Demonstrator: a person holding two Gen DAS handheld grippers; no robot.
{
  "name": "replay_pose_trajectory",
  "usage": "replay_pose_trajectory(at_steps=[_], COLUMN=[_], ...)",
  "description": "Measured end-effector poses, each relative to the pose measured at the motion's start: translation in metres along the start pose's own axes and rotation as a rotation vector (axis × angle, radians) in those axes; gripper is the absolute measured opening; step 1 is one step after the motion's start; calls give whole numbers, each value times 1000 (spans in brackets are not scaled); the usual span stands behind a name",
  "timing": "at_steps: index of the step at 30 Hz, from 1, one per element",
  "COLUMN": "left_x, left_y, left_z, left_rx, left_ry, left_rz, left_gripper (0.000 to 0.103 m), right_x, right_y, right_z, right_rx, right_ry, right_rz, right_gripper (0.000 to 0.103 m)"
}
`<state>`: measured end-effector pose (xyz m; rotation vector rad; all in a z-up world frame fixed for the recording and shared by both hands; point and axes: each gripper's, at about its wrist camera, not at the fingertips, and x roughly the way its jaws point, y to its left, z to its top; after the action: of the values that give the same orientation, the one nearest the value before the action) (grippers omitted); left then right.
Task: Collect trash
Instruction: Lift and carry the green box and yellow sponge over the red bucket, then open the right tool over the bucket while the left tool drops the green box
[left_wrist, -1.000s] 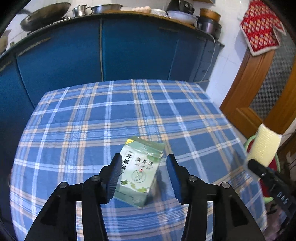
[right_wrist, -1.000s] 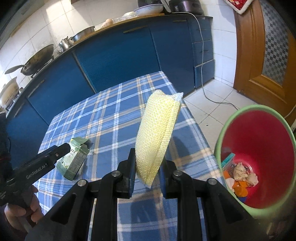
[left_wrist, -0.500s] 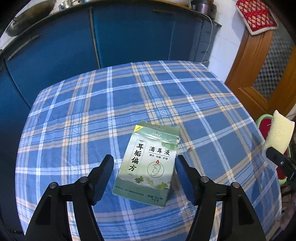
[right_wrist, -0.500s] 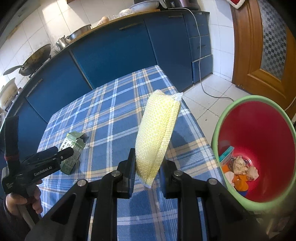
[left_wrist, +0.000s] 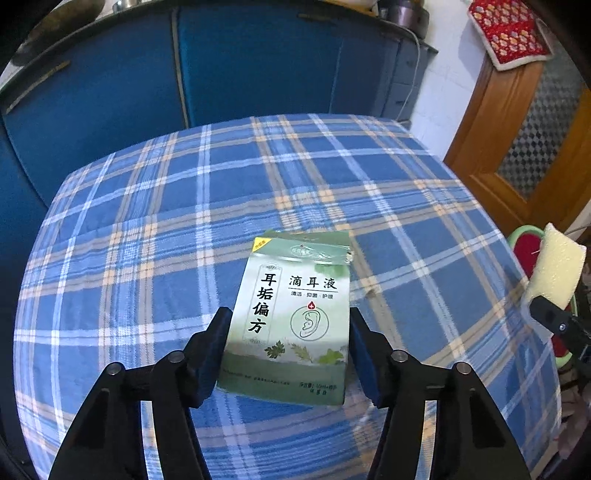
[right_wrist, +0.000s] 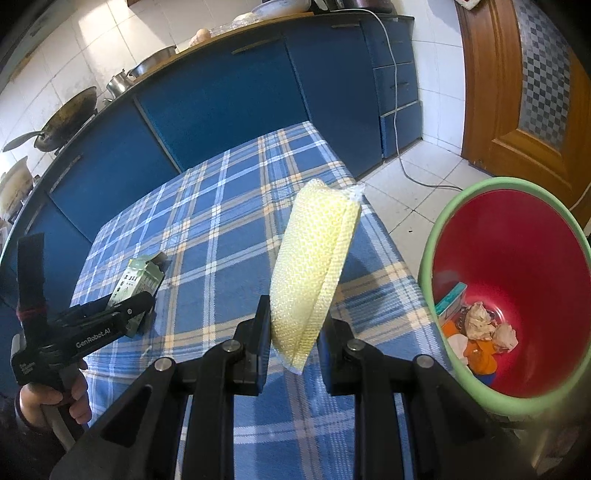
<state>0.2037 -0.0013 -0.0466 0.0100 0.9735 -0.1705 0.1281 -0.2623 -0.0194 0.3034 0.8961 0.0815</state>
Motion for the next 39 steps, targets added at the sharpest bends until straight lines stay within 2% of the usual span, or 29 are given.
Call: replay_pose_trajectory(at_steps=[9, 17, 25, 39], left_x=[-20, -34, -32, -15], left_y=[-36, -91, -143, -226], left_z=[3, 9, 11, 1], left_rx=[12, 75, 140, 261], left_ry=[-62, -94, -88, -44], left_rz=[-95, -190, -248, -299], left_gripper=[59, 58, 58, 58], right_x=[-11, -26, -41, -52], right_y=[-19, -47, -83, -152], right_z=[0, 0, -3, -10], right_rx=[33, 75, 131, 247], right_ry=[-21, -43, -63, -70], right_rz=[-16, -43, -74, -116], right_gripper=[25, 25, 25, 29])
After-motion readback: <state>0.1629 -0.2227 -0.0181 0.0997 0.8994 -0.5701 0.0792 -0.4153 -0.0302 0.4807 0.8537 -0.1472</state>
